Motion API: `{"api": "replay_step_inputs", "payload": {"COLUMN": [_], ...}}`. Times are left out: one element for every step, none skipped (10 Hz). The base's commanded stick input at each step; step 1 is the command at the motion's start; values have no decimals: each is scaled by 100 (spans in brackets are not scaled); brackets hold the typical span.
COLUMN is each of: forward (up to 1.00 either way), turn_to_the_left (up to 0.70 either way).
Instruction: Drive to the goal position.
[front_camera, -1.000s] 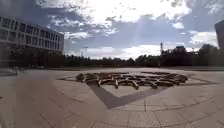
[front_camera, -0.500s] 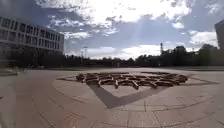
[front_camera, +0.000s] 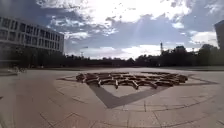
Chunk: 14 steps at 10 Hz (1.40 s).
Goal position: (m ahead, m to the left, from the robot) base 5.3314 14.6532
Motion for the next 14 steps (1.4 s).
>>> {"api": "replay_step_inputs", "payload": {"forward": [5, 5, 5, 6, 6, 5, 5, 5, 5, 5, 5, 5, 5, 5], "turn_to_the_left": [-1, -1, 0, -1, -1, -1, -1, -1, -1, -1, 0, -1, -1, -1]}}
